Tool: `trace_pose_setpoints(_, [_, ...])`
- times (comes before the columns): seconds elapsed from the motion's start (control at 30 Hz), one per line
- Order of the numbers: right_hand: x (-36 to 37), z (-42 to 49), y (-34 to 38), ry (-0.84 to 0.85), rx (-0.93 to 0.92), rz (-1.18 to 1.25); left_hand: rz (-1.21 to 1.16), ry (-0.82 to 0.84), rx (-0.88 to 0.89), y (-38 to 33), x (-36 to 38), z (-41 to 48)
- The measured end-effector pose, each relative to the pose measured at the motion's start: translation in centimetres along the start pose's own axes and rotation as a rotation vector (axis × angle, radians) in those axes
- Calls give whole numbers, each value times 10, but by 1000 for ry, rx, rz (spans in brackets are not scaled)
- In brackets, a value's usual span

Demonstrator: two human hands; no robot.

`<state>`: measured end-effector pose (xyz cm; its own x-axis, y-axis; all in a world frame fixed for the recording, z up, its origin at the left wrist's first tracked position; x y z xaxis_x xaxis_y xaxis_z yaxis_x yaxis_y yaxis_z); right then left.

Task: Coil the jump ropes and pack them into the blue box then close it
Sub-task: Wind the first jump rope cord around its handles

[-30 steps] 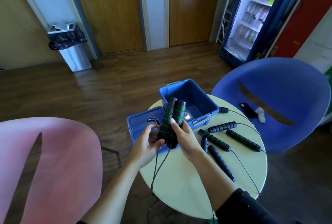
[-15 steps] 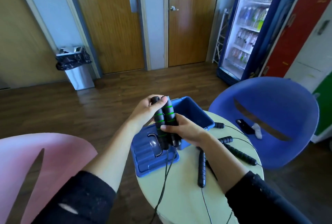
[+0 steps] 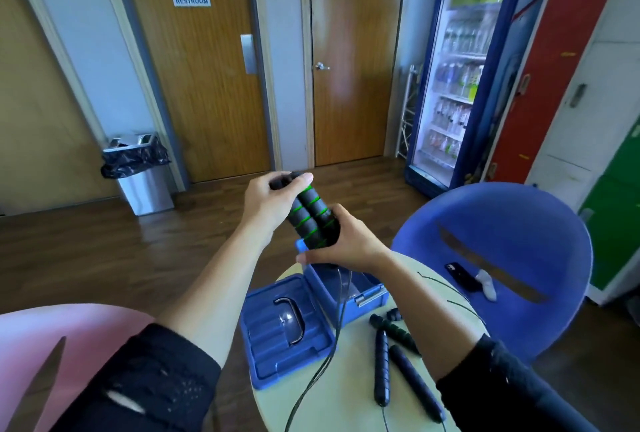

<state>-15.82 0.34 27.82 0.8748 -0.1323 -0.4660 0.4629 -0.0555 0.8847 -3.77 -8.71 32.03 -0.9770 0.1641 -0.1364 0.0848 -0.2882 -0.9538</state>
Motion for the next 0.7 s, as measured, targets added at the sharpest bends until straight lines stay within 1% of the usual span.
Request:
trace_pose_setpoints(0.07, [-3,0,4,-21,-26,-61,0,-6,-40,4,-5,2])
trace_pose_setpoints(0.13, [-7,5,7,8,-6,-107,52,29,-52,4,-7,2])
trace_pose_setpoints(0.2, [-12,8,10,119,52,-111,273,126,58,-7,-8,0])
trace_pose_setpoints(0.23, [-13,9,11,202,85,-107,370,201,141,-14,-7,-1])
trace_pose_setpoints(0.3, [-18,11,14,342,144,-167,470,411,253,-28,-2,-7])
trace_pose_setpoints(0.37, [-22,16,17,440,197,-233,562,640,278,-35,8,-16])
trace_pose_setpoints(0.43, [-21,21,21,540,256,-244,724,785,278,-34,16,-23])
trace_pose_setpoints(0.5, [-20,23,26,641,317,-254,872,831,295,-29,20,-28])
trace_pose_setpoints(0.57, [-21,22,30,716,378,-264,944,810,348,-23,22,-30])
trace_pose_setpoints(0.63, [-19,20,35,777,414,-256,920,772,376,-18,20,-31])
trace_pose_setpoints(0.7, [-16,17,42,790,415,-238,845,734,334,-15,17,-30])
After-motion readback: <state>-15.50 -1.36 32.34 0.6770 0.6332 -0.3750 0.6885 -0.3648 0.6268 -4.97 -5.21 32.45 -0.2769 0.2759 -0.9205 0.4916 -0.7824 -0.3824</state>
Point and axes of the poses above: each hand's wrist, its own z-axis towards the middle knuckle, its own x-axis out of the palm, y = z × x, the point moved 7 cm from there along z, towards the middle knuckle, and after that the axes turned 3 degrees about x, right-handed, at the moved point
